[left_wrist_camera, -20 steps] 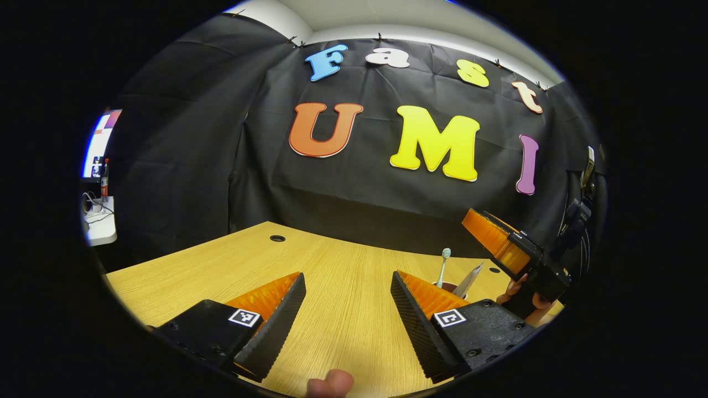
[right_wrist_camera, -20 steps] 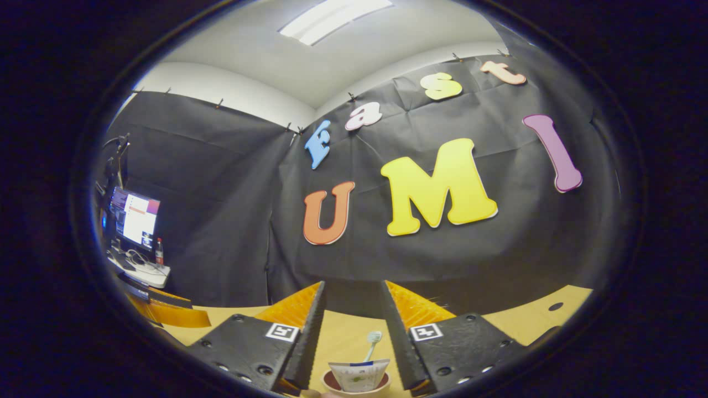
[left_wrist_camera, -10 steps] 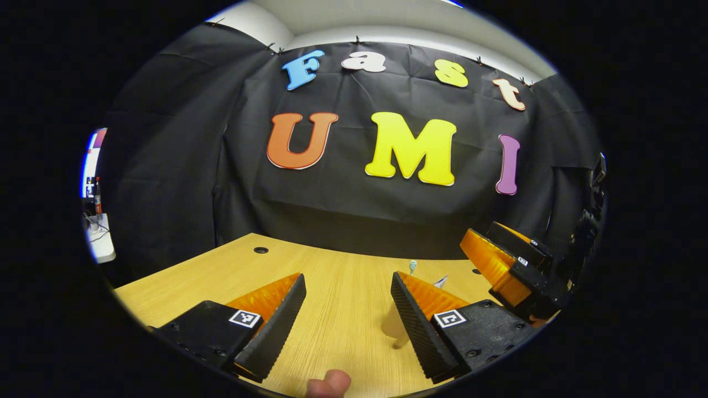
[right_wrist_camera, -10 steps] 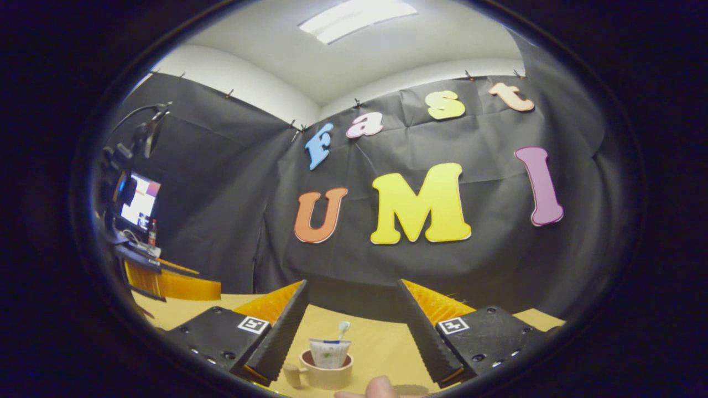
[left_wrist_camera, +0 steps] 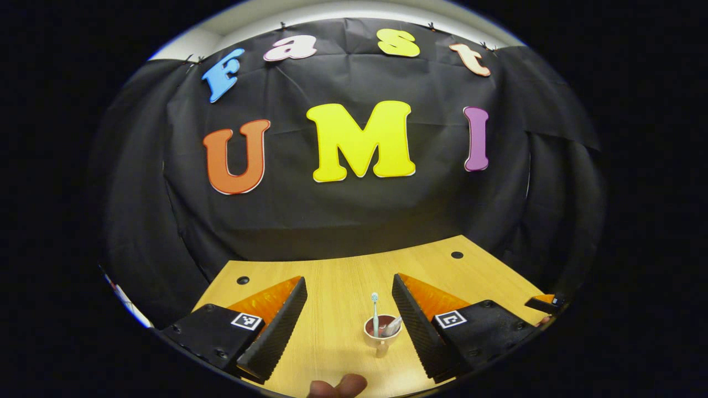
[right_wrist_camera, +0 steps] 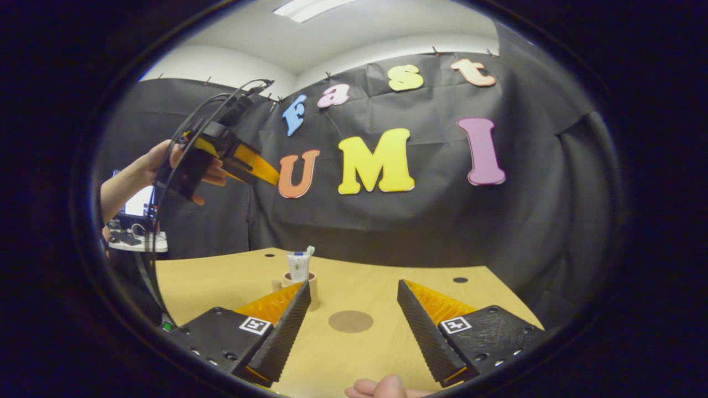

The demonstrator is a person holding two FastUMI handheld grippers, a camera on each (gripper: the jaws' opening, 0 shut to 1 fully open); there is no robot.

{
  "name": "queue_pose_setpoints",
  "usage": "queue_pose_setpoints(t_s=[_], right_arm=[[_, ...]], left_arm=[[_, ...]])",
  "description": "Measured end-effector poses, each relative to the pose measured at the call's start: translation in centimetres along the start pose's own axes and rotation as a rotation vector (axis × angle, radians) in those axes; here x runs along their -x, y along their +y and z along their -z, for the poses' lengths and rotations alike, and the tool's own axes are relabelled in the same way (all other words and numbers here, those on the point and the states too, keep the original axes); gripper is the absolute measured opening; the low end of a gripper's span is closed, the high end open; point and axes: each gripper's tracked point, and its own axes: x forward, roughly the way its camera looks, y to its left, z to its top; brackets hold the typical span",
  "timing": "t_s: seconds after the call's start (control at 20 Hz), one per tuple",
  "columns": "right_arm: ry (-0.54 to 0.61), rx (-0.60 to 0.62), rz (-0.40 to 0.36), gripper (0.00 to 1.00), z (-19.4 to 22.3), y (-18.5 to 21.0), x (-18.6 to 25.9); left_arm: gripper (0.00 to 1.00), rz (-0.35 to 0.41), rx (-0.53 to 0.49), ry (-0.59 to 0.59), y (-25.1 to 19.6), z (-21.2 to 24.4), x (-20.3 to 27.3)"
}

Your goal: Put the toothbrush and toothpaste on the desktop into the cup, then pick up the cup and place it on the coaster on the desktop.

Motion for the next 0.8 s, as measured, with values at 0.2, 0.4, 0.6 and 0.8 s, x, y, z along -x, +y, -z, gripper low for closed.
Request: queue_pose_setpoints(t_s=[0.2, 0.4, 0.6, 0.8], right_arm=[[0.033, -0.025, 0.084, 0.92, 2.8, -3.1, 5.3], [0.022, -0.082, 0.079, 0.95, 2.9, -3.4, 7.4], [0.028, -0.05, 0.009, 0.96, 3.2, -2.0, 8.3], [0.05, 0.035, 0.014, 0.96, 4.4, -1.7, 8.4]], left_arm=[[0.98, 0.151, -0.017, 0.324, -5.4, 6.1, -2.4], [0.99, 0.226, 0.13, 0.714, -9.6, 15.1, -1.6], [1.0, 0.223, 0.148, 0.857, -10.7, 18.2, -2.7], [1.0, 0.189, 0.145, 0.924, -10.4, 20.8, -4.0]])
